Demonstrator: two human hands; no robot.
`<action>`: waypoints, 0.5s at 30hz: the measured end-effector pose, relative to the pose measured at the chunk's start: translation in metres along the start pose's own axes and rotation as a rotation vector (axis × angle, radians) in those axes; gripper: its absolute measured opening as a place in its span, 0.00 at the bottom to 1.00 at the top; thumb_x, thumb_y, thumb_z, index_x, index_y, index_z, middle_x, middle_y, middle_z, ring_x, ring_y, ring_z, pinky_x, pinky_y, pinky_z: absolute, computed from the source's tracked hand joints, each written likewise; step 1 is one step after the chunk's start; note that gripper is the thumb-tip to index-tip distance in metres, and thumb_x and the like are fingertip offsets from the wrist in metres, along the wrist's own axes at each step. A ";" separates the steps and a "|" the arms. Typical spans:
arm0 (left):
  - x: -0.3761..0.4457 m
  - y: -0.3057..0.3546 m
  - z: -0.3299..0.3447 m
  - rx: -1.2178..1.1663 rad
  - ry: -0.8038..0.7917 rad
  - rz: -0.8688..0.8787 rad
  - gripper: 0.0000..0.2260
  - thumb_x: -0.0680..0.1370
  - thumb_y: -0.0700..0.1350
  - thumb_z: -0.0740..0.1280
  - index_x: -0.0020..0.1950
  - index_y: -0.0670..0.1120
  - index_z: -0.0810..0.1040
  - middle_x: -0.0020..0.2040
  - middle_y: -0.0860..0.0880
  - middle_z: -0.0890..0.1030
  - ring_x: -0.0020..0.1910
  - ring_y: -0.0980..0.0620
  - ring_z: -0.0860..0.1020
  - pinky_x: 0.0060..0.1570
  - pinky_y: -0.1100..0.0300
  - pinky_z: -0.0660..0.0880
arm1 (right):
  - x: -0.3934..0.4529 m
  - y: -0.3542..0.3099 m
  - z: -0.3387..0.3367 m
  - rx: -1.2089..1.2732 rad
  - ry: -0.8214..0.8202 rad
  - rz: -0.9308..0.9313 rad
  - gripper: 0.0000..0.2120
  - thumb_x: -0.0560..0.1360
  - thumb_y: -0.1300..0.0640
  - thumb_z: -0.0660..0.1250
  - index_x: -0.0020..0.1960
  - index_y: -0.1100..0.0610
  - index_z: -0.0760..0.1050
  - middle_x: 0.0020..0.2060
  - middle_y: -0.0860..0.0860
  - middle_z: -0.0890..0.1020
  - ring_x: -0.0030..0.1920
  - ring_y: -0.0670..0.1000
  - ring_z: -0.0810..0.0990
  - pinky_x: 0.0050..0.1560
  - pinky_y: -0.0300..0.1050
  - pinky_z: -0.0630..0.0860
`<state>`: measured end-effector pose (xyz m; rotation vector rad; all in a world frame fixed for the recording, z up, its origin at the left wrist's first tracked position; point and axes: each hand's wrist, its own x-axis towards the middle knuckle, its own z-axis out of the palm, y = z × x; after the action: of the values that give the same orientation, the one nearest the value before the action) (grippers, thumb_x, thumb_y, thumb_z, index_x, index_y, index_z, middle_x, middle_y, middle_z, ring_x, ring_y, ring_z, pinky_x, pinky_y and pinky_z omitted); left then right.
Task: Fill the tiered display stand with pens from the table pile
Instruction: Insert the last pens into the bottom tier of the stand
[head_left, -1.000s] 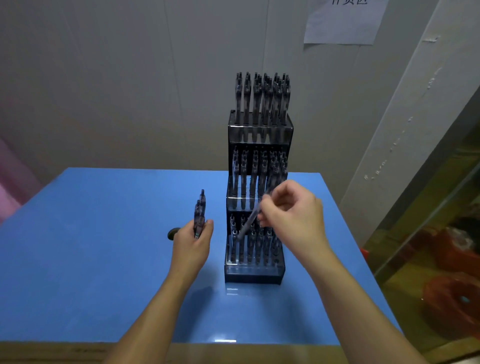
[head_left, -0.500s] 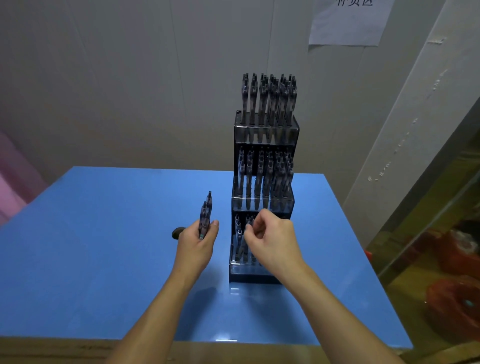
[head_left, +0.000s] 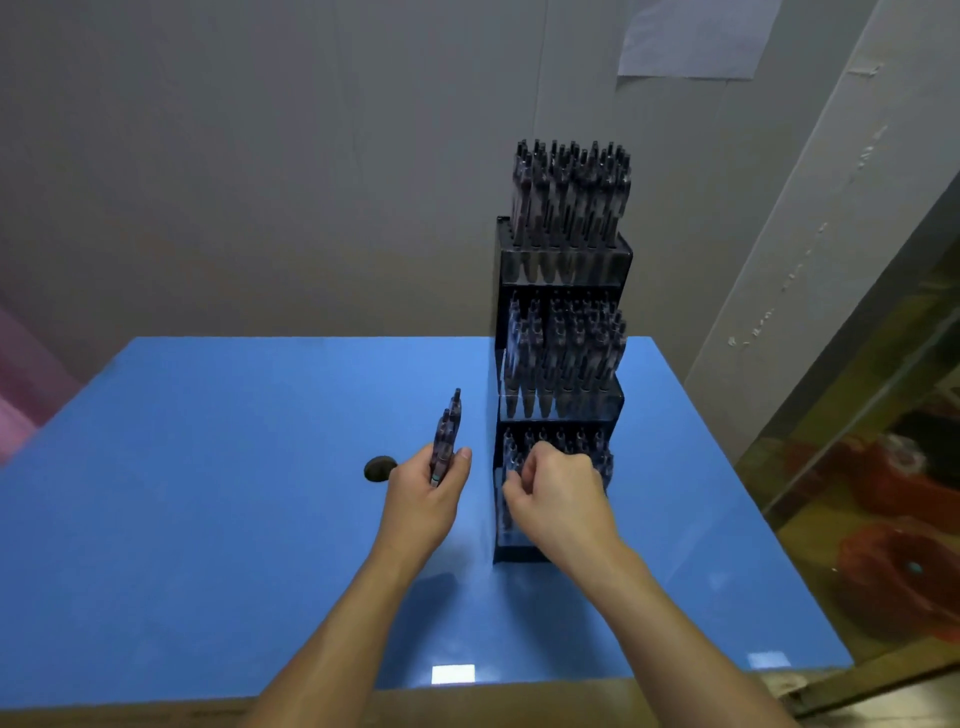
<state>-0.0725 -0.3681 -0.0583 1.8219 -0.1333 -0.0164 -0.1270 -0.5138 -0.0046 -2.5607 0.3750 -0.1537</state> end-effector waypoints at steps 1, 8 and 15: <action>0.000 -0.001 -0.003 0.008 -0.022 0.004 0.20 0.82 0.47 0.68 0.36 0.39 0.64 0.31 0.47 0.66 0.30 0.51 0.64 0.32 0.57 0.62 | 0.000 -0.003 0.000 -0.023 0.005 0.016 0.11 0.81 0.52 0.64 0.45 0.59 0.73 0.36 0.53 0.79 0.34 0.51 0.77 0.29 0.43 0.69; -0.001 0.003 -0.018 0.006 -0.131 0.023 0.20 0.82 0.47 0.68 0.37 0.39 0.63 0.31 0.47 0.64 0.30 0.51 0.62 0.30 0.60 0.61 | -0.003 -0.016 0.002 -0.185 -0.022 0.155 0.13 0.81 0.51 0.64 0.41 0.57 0.68 0.34 0.51 0.72 0.32 0.50 0.70 0.29 0.43 0.65; -0.004 0.009 -0.014 0.040 -0.192 0.063 0.21 0.82 0.49 0.67 0.36 0.43 0.61 0.30 0.53 0.62 0.31 0.52 0.60 0.32 0.56 0.59 | -0.002 -0.024 -0.021 0.307 0.070 0.059 0.13 0.73 0.44 0.77 0.51 0.50 0.79 0.37 0.44 0.83 0.39 0.41 0.82 0.41 0.35 0.77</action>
<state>-0.0760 -0.3567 -0.0466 1.8535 -0.3287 -0.1451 -0.1276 -0.5044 0.0253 -2.2439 0.4184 -0.2583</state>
